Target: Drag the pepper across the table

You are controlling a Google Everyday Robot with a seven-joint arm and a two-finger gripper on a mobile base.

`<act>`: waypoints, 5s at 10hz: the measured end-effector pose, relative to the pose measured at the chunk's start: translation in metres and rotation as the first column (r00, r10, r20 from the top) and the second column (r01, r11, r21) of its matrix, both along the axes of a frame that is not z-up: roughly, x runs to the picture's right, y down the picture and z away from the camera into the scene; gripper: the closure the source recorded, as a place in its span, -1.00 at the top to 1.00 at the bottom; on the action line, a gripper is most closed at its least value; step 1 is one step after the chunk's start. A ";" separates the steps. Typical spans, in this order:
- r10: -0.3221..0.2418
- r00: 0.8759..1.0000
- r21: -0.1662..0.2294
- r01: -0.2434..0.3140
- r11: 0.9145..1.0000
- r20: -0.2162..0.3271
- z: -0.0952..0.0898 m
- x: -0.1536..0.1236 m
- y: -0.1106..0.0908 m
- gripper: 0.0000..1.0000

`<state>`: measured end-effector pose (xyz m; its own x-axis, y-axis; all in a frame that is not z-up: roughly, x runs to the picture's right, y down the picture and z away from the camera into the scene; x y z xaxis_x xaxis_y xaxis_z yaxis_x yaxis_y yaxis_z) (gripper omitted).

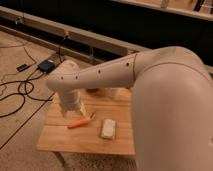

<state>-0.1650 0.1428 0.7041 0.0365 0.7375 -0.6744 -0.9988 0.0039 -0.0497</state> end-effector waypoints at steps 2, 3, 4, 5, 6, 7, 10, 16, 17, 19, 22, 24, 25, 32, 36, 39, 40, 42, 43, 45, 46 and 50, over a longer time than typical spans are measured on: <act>-0.154 0.984 -0.003 0.155 0.988 0.087 -0.002 -0.006 0.011 0.30; -0.263 0.954 0.007 0.265 0.964 0.145 -0.003 -0.011 0.017 0.30; -0.339 0.923 0.020 0.342 0.940 0.184 -0.003 -0.013 0.020 0.30; -0.439 0.868 0.048 0.441 0.896 0.232 0.001 -0.015 0.022 0.30; -0.504 0.823 0.075 0.503 0.861 0.263 0.006 -0.016 0.023 0.30; -0.585 0.752 0.117 0.580 0.806 0.303 0.016 -0.018 0.023 0.30; -0.753 0.518 0.235 0.737 0.634 0.406 0.046 -0.019 0.027 0.30; -0.810 0.129 0.285 0.895 0.344 0.572 0.078 -0.001 0.045 0.30; -0.806 0.100 0.285 0.904 0.319 0.583 0.084 -0.004 0.047 0.30; -0.804 0.075 0.287 0.911 0.296 0.591 0.093 -0.013 0.051 0.30; -0.797 0.050 0.280 0.921 0.269 0.602 0.107 -0.024 0.066 0.30; -0.794 0.038 0.276 0.927 0.256 0.607 0.114 -0.027 0.074 0.30; -0.795 0.035 0.273 0.929 0.249 0.606 0.118 -0.028 0.076 0.30; -0.806 -0.002 0.282 0.937 0.205 0.593 0.134 -0.037 0.073 0.30; -0.801 -0.009 0.275 0.942 0.195 0.598 0.137 -0.037 0.076 -0.10; -0.801 -0.003 0.267 0.943 0.196 0.599 0.136 -0.037 0.075 -0.70; -0.800 0.006 0.259 0.945 0.201 0.600 0.134 -0.038 0.075 -0.93; -0.799 0.019 0.248 0.946 0.209 0.600 0.129 -0.040 0.074 -1.00; -0.800 0.022 0.247 0.946 0.211 0.600 0.126 -0.043 0.073 -1.00; -0.800 0.020 0.262 0.940 0.219 0.599 0.120 -0.060 0.070 -1.00; -0.800 0.018 0.278 0.933 0.230 0.600 0.117 -0.075 0.068 -1.00; -0.781 0.037 0.326 0.895 0.304 0.624 0.110 -0.133 0.070 -1.00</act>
